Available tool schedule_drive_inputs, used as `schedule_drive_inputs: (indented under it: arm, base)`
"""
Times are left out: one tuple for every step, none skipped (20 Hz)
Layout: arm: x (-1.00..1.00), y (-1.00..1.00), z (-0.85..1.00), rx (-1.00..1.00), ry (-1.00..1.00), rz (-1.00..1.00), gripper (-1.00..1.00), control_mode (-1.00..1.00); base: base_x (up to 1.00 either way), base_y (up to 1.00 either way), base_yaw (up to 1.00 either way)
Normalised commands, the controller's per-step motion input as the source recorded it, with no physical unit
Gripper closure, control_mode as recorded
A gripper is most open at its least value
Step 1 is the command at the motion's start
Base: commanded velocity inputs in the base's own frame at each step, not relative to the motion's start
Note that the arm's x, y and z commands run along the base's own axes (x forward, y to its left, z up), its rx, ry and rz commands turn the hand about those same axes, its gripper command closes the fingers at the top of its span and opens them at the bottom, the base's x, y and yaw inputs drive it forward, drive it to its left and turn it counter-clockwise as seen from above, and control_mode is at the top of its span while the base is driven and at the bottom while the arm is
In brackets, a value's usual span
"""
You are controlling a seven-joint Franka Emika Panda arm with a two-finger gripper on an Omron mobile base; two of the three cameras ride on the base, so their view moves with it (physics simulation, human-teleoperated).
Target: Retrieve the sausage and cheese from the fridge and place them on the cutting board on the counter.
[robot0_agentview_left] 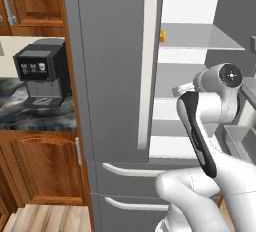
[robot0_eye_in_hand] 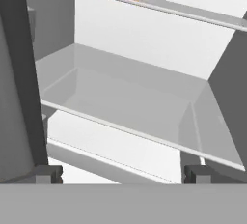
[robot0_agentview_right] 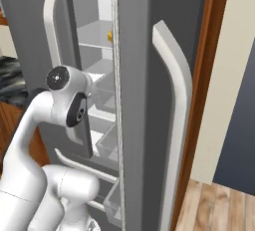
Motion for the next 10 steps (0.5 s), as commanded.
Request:
schedule_drive_inputs:
  arm:
    - [0.01,-0.17,0.68,0.0,0.0,0.05,-1.0,-1.0]
    - [0.0,-0.17,0.66,0.0,0.0,0.05,-1.0,-1.0]
    - [0.0,-0.1,0.63,0.0,0.0,0.01,-1.0,-1.0]
    - [0.0,-0.06,0.61,0.0,0.0,0.0,-1.0,-1.0]
    - [0.0,0.0,0.59,0.0,0.0,0.0,-1.0,-1.0]
    - [0.0,0.0,0.61,0.0,0.0,0.0,-1.0,-1.0]
    - [0.0,0.0,0.62,0.0,0.0,0.0,-1.0,-1.0]
    - [0.0,0.0,0.6,0.0,0.0,0.0,-1.0,-1.0]
    - [0.0,0.0,0.55,0.02,0.0,0.0,-1.0,-1.0]
    - [0.0,0.0,0.55,0.03,0.0,0.0,-1.0,-1.0]
  base:
    - [0.0,0.0,0.0]
    - [0.0,0.0,0.0]
    - [0.0,0.0,0.0]
    - [0.0,0.0,0.0]
    - [0.0,0.0,0.0]
    - [0.0,0.0,0.0]
    - [0.0,0.0,0.0]
    - [0.0,0.0,0.0]
    - [0.0,0.0,0.0]
    - [0.0,0.0,0.0]
